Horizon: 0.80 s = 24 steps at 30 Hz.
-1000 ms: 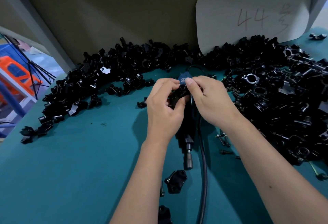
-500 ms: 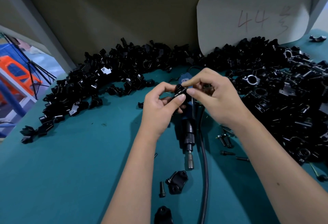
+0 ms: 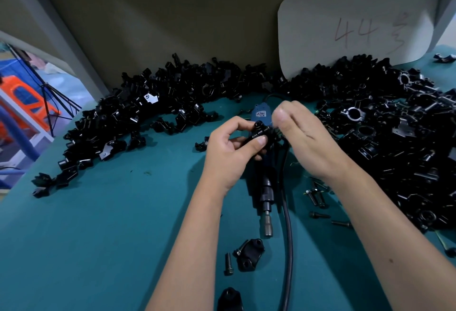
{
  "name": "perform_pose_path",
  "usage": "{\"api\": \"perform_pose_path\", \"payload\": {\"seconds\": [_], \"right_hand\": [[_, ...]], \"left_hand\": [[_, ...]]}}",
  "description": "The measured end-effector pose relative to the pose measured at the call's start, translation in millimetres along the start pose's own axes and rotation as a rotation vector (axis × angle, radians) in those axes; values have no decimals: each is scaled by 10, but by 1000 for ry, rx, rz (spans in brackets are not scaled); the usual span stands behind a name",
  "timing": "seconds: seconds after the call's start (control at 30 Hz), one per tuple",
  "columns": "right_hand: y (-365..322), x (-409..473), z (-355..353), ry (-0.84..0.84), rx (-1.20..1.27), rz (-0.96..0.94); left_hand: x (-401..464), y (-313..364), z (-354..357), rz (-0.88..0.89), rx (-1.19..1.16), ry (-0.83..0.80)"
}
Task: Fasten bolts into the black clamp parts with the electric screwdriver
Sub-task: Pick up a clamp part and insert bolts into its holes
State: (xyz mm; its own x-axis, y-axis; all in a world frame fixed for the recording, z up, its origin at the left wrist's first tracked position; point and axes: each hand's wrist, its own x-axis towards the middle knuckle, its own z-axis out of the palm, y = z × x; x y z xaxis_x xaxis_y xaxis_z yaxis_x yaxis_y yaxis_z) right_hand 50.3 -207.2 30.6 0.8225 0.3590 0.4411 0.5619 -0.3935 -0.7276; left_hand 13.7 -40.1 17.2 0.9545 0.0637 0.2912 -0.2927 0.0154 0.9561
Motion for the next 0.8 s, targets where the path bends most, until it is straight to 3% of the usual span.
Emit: {"api": "perform_pose_path", "payload": {"seconds": [0.13,0.4,0.57,0.63,0.8], "right_hand": [[22,15,51,-45,-93,-20],[-114,44,195,226,-263,81],[10,46,104,16,-158,2],[33,41,96,8,-131,-39],[-79,30,142,212,-188,29]], "left_hand": [[0,-23,-10,9,15,-15],[8,-54,17,54,145,19],[12,-56,5,22,65,49],[11,-70,13,18,76,45],[-6,-31,38,30,155,48]]}}
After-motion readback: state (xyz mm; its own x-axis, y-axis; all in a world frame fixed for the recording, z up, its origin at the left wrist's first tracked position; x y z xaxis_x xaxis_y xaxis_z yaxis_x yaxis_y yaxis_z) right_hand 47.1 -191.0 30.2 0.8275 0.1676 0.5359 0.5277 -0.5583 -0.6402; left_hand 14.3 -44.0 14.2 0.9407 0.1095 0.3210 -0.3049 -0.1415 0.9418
